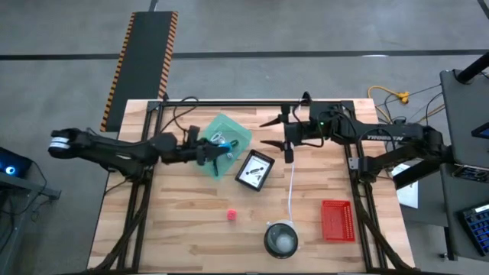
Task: Pick and place items into bin
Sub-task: Put the blue charger adaptor into the red bin
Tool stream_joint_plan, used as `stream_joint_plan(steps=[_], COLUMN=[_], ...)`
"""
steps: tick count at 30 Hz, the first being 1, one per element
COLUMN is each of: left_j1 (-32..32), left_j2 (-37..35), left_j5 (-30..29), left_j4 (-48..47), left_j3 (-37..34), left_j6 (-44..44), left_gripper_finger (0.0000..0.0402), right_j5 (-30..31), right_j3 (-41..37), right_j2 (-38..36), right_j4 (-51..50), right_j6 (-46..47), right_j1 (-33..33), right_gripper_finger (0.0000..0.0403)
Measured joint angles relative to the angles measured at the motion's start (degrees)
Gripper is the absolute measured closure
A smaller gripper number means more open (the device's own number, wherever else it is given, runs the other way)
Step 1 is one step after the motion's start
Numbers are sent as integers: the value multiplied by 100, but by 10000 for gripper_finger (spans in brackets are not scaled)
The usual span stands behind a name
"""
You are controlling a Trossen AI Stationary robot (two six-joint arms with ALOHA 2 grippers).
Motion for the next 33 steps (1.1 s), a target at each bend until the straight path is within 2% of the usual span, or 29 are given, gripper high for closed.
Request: stream_joint_plan(steps=[6,12,16,22,33], left_j1=[294,534,694,891,1136], left_j2=[729,1406,1799,2204,2687], left_j5=[35,451,743,1269,1884], left_j4=[47,1350,1797,1790,1803], left_j3=[155,235,412,826,1554], left_j6=[229,424,463,536,785], left_gripper_finger=[271,271,271,271,271], right_j5=[-112,-284,-342,-342,-304], right_j3=[0,0,0,0,0], right_j2=[208,236,236,236,217], right_j4=[94,92,77,48,-193], right_j6=[174,353,443,527,337], right_j1=[-5,-5,-3,-3,-5], right_gripper_finger=[191,191,190,182,161])
